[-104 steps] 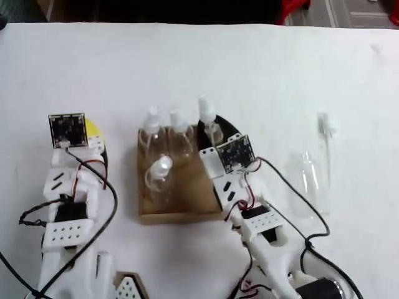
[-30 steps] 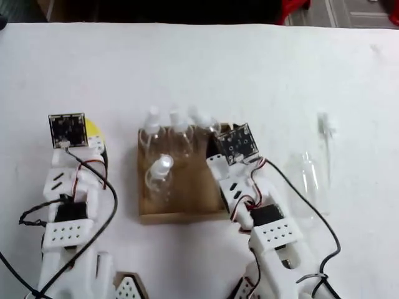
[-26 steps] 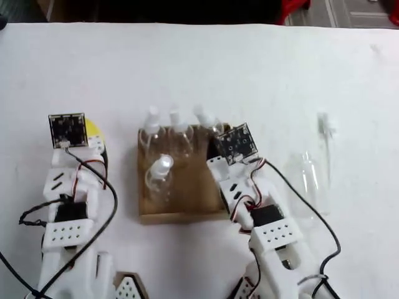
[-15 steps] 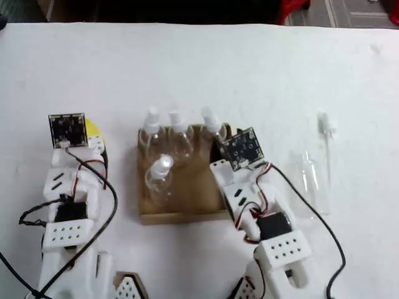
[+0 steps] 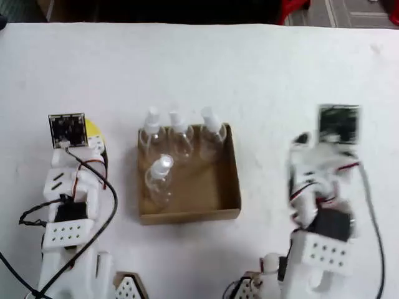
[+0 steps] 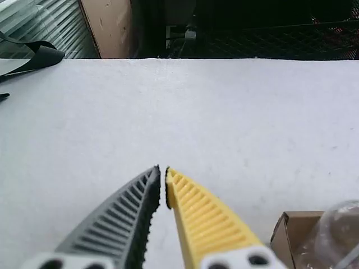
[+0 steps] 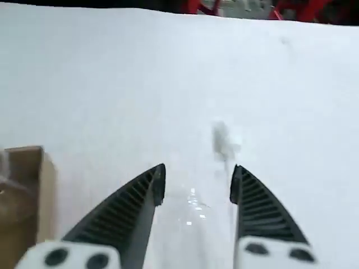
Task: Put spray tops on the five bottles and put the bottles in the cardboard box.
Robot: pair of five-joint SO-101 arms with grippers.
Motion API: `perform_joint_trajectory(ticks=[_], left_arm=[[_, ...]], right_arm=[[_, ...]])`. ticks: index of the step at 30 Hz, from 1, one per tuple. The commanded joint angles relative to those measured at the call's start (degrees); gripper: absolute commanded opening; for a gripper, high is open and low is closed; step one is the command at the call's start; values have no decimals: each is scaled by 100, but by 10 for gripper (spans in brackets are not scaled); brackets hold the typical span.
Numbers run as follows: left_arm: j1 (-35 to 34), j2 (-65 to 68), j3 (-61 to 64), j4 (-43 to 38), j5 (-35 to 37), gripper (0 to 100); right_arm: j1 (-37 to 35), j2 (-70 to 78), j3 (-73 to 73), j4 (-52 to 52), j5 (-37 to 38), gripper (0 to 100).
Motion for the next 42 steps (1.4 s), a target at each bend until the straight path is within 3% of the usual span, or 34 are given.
perform_joint_trajectory(ticks=[1,11,18,20,28,34,42], left_arm=[[31,4,-53,-123,-53,24],[66,4,35,-149,-53,24],[154,4,62,-158,-580,24],[215,4,70,-158,-580,24],[233,13,70,-149,-589,24],[242,13,70,-141,-589,24],[251,13,70,-158,-589,24]], right_arm=[[725,1147,-1275,602,141,173],[963,2958,-2523,1675,501,173],[1411,4242,-3657,2114,2813,173],[1490,4734,-4185,2334,3051,173],[1033,6941,-6734,3705,3024,171],[655,8734,-8862,4629,1978,170],[382,9587,-9090,4629,1609,170]])
